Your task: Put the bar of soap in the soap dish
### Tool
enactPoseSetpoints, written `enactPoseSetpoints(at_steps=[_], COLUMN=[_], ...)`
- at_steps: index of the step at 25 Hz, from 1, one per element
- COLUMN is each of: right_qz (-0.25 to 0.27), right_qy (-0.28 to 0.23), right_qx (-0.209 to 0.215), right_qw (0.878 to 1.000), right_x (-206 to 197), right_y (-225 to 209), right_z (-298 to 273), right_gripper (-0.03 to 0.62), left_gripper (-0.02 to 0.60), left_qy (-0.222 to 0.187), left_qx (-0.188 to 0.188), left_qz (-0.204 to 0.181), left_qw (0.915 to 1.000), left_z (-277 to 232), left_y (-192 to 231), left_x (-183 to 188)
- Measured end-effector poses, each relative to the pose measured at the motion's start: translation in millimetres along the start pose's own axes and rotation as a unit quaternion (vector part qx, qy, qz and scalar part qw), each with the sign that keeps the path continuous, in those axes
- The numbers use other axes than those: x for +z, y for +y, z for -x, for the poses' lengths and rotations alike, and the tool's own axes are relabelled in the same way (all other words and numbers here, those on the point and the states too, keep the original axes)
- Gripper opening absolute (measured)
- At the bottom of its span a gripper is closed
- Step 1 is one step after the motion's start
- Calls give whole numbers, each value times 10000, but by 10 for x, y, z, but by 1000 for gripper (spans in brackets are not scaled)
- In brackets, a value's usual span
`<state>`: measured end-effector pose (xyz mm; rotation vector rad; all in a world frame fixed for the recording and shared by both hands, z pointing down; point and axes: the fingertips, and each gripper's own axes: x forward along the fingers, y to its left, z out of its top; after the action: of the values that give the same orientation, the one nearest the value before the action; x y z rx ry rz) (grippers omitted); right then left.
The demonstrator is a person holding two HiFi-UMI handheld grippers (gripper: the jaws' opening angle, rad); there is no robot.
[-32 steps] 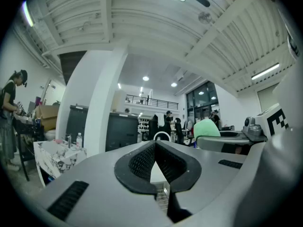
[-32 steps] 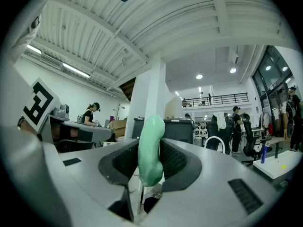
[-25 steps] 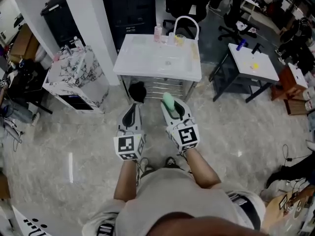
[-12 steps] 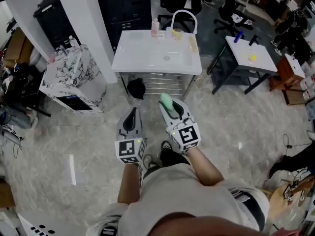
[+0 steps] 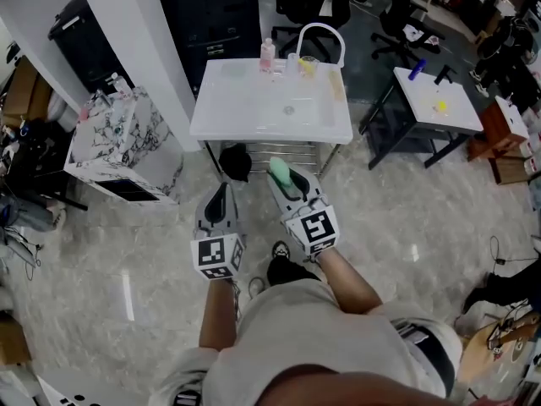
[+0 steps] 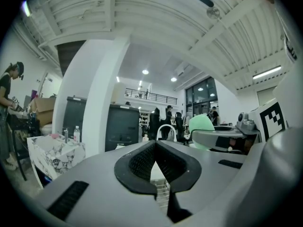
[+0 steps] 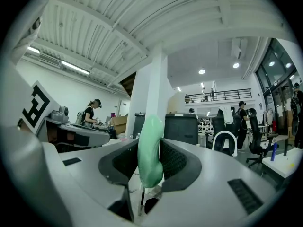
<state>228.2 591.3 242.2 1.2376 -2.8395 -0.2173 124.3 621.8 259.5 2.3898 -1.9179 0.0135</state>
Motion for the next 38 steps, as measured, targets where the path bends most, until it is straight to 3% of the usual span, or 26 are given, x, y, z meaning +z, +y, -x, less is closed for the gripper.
enactPoseSetpoints(at_steps=[12, 20, 27, 38], right_qz=[-101, -195, -629, -1008], right_qy=[151, 314, 386, 568], right_qx=[102, 204, 286, 217], right_qw=[9998, 9991, 9969, 9930], right_x=[-178, -463, -613, -737], right_y=[-973, -1309, -1427, -1568], right_z=[-753, -1074, -1497, -2706], right_gripper=[118, 118, 118, 118], left_gripper=[18, 18, 17, 18], left_qy=[256, 340, 432, 485], left_qx=[-75, -65, 22, -255], left_qz=[21, 77, 215, 275], left_qw=[9996, 9994, 9988, 9981], left_z=[-1280, -1730, -2082, -2968], left_y=[66, 111, 438, 1299], left_x=[-16, -105, -225, -136])
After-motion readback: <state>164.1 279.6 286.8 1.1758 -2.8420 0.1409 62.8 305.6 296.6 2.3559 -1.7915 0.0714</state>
